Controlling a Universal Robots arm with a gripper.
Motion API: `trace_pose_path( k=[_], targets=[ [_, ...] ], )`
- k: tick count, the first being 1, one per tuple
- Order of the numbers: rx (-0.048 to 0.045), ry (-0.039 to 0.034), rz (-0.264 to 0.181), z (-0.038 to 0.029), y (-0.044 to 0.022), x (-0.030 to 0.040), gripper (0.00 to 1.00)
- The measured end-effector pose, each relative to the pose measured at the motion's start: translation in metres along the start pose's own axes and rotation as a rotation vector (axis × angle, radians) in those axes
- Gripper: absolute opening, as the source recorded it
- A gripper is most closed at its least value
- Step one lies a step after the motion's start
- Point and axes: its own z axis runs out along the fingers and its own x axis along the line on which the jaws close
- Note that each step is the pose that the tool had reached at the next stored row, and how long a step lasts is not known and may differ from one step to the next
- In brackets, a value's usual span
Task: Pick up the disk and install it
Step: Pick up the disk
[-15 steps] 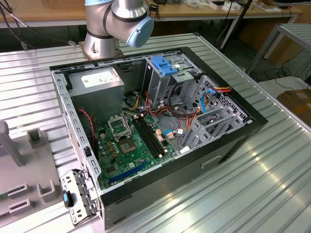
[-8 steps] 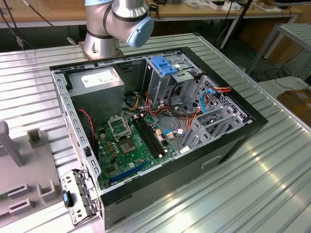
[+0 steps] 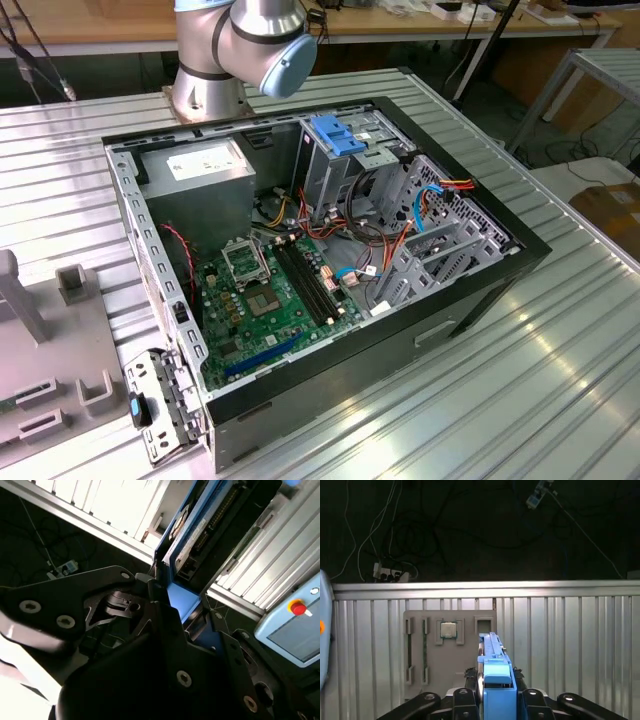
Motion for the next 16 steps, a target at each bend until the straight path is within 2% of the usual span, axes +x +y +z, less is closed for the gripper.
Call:
trace_pose_path(
  k=[1,3,4,10,16],
  targets=[
    [0.0002,0.0002,0.000,-0.0089,-0.0001,-0.0001,0.37],
    [0.0013,0.0003,0.000,-0.0218,-0.0001,-0.0002,0.37],
    [0.0017,0.0002,0.000,-0.0249,-0.0002,-0.0003,0.37],
    [0.0021,0.0002,0.000,-0.0262,-0.0011,-0.0003,0.37],
    [0.0020,0.0003,0.000,-0.0262,-0.0149,-0.0005,0.37]
  ],
)
